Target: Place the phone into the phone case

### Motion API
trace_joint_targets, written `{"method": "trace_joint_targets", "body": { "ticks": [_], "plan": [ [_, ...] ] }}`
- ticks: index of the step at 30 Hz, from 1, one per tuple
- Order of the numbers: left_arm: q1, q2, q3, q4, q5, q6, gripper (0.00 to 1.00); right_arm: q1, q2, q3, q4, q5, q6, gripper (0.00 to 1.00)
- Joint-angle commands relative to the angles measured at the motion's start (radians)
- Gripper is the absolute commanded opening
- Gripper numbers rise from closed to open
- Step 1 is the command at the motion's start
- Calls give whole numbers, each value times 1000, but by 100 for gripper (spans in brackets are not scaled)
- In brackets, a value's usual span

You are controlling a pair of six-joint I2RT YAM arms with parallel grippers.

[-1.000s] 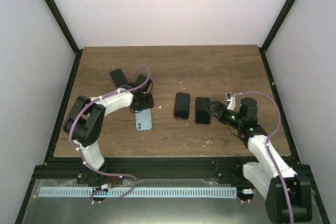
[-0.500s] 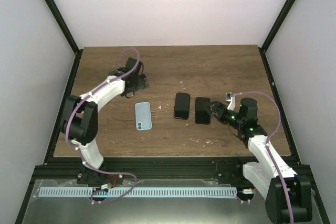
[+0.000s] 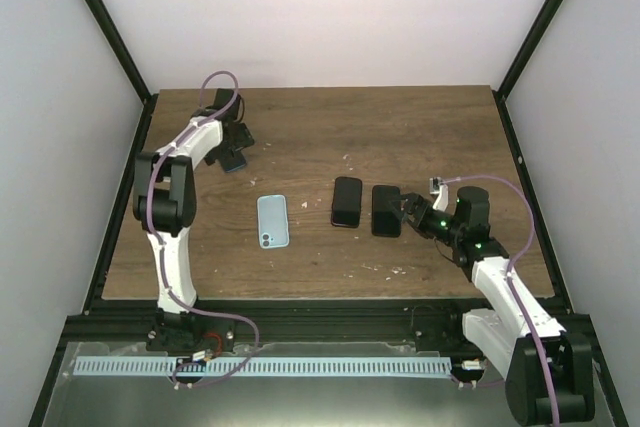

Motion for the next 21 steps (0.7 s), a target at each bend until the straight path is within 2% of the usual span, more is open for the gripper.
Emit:
{"method": "trace_joint_targets", "body": {
  "ticks": [1,7,15,21],
  "plan": [
    [16,73,119,-76,14,26,99,-6,-30,44,-51,28,-10,100],
    [30,176,270,-150,4,36,99,-6,-27,59,-75,36,-17,100],
    [55,188,245,-114,47,17,99,-6,-33,103,-126,61,-38,100],
    [62,205,244,-99,44,16,99,-6,-48,87,-93,49,-15,100]
  ]
}}
